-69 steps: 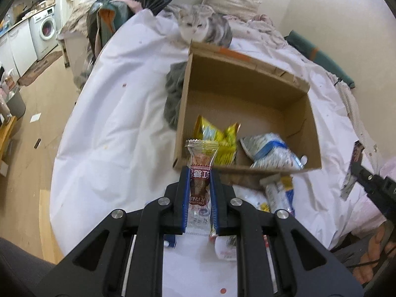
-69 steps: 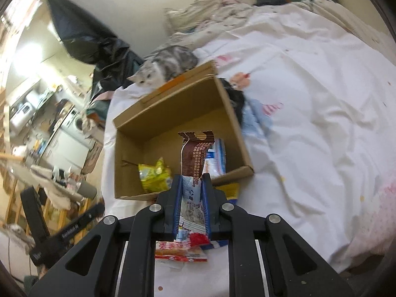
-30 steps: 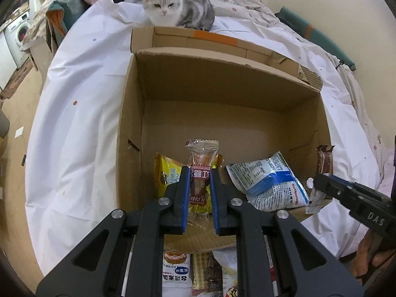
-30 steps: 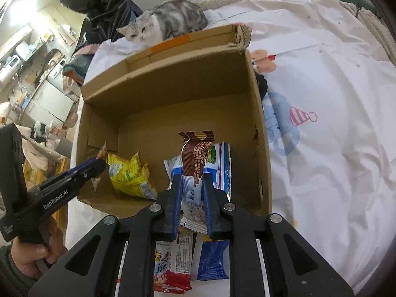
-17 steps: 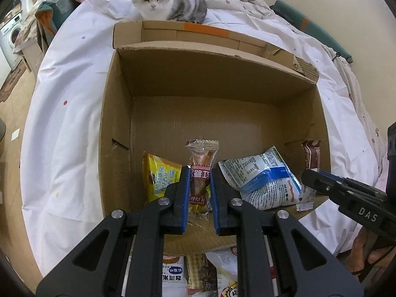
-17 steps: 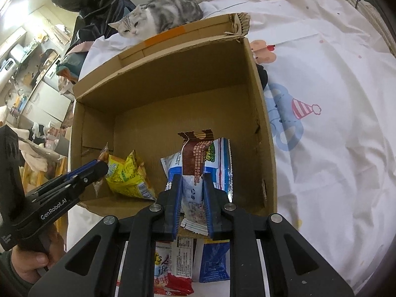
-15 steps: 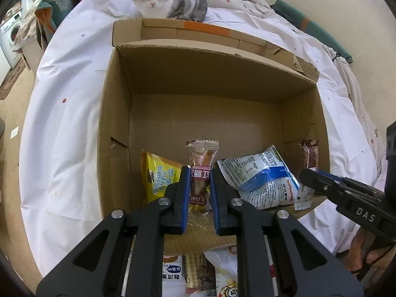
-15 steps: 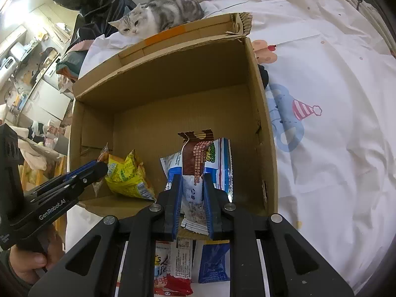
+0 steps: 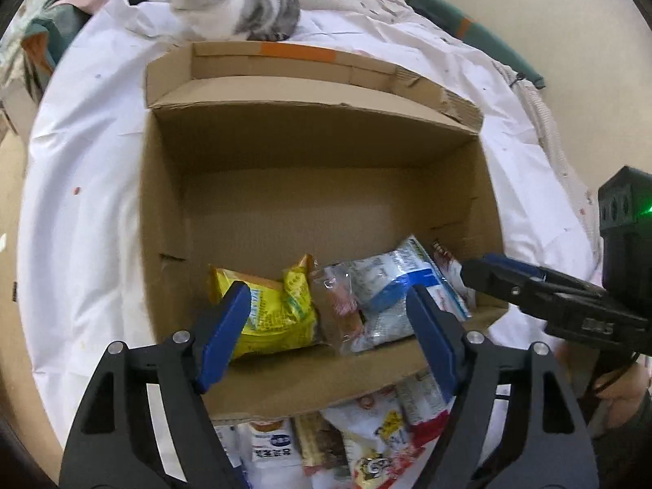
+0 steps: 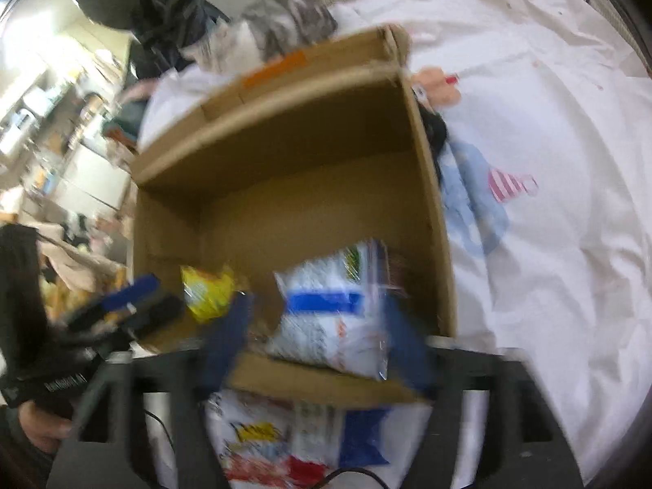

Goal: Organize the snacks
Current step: 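Lower both held snacks into the box and open both tools, then grasp the white-and-blue snack packet with the left tool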

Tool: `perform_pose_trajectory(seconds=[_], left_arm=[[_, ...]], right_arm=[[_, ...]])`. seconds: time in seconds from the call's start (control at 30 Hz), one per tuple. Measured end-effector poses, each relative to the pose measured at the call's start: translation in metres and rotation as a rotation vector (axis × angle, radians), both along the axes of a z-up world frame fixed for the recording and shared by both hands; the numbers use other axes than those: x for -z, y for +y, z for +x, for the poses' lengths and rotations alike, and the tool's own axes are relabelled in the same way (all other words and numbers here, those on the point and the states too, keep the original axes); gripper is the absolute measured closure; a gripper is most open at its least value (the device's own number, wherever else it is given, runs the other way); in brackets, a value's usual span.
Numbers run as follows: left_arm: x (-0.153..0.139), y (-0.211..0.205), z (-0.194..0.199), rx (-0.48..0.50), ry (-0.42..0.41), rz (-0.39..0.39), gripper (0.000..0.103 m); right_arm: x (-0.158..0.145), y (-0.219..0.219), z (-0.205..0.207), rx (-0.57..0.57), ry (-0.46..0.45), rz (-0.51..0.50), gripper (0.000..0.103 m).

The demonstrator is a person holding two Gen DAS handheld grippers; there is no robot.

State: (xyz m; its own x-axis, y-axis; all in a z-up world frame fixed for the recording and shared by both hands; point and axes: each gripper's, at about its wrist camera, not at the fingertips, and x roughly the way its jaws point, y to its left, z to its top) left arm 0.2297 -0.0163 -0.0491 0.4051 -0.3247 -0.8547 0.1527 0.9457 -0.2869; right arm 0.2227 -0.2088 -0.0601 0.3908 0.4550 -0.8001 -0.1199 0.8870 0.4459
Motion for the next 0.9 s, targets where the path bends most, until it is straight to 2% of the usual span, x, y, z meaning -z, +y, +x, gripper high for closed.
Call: perform_pose_trajectory(seconds=[0.23, 0.5, 0.63, 0.9], left_arm=[[0.001, 0.005, 0.001, -0.029, -0.02, 0.043, 0.025], [-0.002, 0.01, -0.01, -0.074, -0.067, 0.045, 0.025], [-0.007, 0.013, -0.018, -0.107, -0.099, 0.041, 0.013], [-0.007, 0.006, -0.034, -0.151, -0.165, 0.09, 0.013]], right_arm=[[-0.007, 0.005, 0.002, -0.009, -0.033, 0.002, 0.015], [-0.02, -0.004, -0.013, 0.024, -0.075, -0.009, 0.011], [-0.019, -0.007, -0.02, 0.039, -0.073, 0.015, 0.007], [-0.021, -0.005, -0.034, 0.035, -0.099, -0.047, 0.007]])
